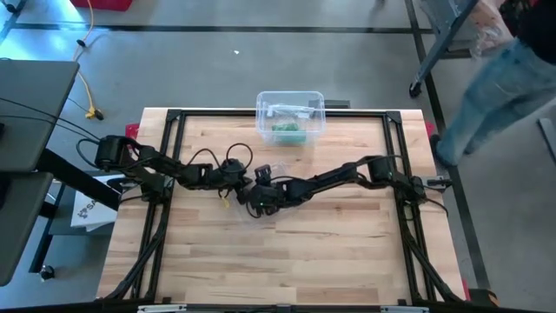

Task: Roll bandage
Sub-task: Close the transparent bin

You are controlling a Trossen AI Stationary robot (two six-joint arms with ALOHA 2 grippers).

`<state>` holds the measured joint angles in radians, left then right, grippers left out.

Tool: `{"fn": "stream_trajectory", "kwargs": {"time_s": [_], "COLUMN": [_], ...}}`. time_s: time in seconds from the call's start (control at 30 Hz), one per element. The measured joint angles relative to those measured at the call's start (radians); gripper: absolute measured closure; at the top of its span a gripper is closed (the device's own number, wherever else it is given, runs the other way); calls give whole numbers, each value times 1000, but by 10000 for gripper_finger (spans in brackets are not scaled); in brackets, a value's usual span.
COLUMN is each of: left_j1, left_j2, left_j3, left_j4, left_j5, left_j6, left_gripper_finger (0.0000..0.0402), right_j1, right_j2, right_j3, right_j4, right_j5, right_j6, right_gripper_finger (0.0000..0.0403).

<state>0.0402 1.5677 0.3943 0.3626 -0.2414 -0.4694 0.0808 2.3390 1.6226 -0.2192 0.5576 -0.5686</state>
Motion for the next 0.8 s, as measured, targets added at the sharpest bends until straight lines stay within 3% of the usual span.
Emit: {"fn": "stream_trajectory", "kwargs": {"time_s": [0.3,0.5,0.6,0.77,0.8], "left_j1": [2,0,0,0,0], "left_j2": [0,1,1,3,3], "left_j3": [0,-1,-1,-1,-1], "left_j4": [-2,-2,-2,-4,-9], "left_j5": [58,59,58,39,31], "left_j6": [62,80,87,87,81], "left_gripper_finger": [401,401,401,401,401], "right_j1": [11,-22,-40,-45,-42], "right_j2": [0,-1,-2,-2,-3], "right_j3": [0,0,0,2,2], "right_j4": [-14,-49,-70,-90,-93], "right_j5": [21,-86,-167,-230,-236], "right_j6": [155,199,204,185,179], "right_gripper_finger": [226,236,272,372,373]}}
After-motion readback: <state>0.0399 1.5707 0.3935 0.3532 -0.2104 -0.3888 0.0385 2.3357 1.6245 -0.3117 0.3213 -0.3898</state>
